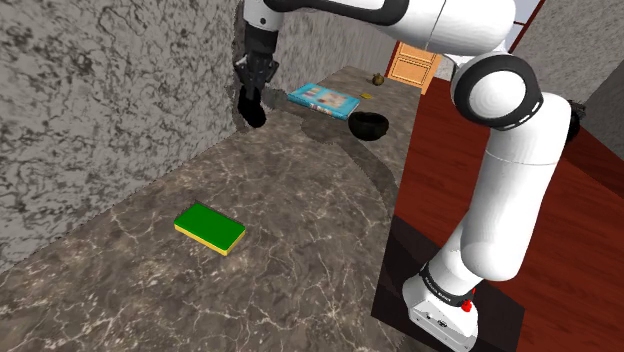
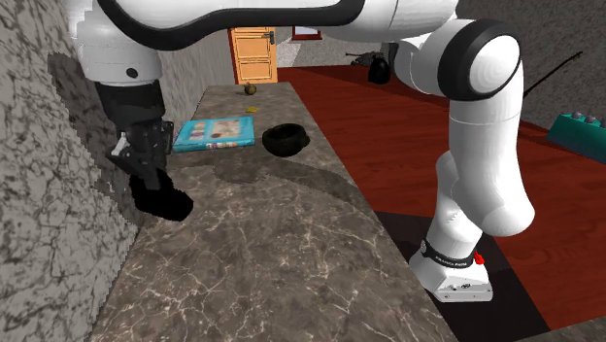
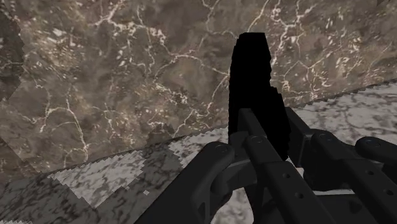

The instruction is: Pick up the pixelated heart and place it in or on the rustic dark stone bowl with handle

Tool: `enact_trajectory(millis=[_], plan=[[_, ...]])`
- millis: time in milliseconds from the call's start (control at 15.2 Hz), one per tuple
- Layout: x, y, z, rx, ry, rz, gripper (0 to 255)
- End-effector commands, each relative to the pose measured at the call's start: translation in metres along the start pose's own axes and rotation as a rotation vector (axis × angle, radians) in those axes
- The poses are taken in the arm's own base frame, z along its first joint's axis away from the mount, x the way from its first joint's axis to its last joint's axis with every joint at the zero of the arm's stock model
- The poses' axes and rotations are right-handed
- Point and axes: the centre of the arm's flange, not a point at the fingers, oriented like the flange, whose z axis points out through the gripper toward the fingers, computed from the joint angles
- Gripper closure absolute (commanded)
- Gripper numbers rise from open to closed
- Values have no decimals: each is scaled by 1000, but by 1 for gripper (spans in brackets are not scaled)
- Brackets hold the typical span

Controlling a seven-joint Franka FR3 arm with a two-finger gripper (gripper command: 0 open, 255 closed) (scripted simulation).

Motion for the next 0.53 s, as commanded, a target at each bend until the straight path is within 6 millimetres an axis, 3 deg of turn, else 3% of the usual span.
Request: enact_trajectory(millis=[0, 264, 462], plan=[[-1, 0, -11, 0, 0, 0, 255], [0, -1, -27, 0, 0, 0, 255], [-11, 36, -32, 0, 0, 0, 255]])
